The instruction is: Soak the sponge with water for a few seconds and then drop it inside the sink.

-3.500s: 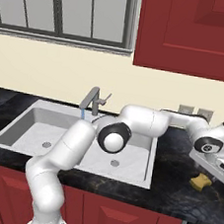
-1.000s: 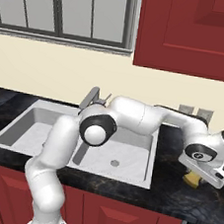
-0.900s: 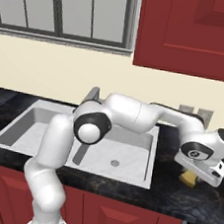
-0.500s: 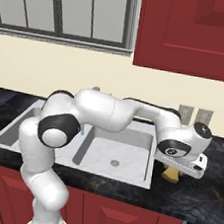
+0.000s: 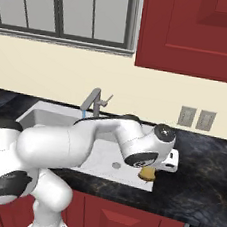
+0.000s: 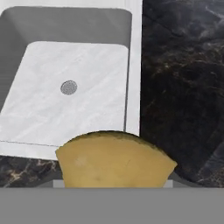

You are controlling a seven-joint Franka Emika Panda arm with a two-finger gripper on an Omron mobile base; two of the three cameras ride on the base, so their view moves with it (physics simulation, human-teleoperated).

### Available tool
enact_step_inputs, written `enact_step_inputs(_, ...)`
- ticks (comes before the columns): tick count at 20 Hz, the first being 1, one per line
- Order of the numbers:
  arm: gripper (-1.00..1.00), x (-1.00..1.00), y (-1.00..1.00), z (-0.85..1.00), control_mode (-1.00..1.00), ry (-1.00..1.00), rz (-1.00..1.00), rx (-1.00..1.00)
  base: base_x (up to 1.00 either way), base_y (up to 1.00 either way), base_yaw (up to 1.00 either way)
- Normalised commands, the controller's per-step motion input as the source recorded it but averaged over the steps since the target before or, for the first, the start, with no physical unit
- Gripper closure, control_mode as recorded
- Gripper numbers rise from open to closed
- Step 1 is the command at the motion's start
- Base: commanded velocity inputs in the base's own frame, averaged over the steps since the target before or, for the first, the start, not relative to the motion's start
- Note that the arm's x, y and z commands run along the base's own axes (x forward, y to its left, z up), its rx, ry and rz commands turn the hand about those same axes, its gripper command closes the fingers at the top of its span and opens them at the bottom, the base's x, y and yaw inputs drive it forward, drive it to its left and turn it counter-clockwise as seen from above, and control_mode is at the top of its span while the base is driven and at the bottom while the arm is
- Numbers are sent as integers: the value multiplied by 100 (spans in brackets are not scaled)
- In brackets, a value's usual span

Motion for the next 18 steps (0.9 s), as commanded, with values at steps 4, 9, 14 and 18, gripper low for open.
enact_step_inputs(4,100,-2,33,27,-100,-1,11,-12,0,0,0)
enact_step_inputs(9,100,19,16,11,-100,0,4,-10,0,0,0)
enact_step_inputs(14,100,45,6,1,-100,2,0,0,0,0,0)
enact_step_inputs(18,100,45,23,0,-100,0,0,0,0,0,0)
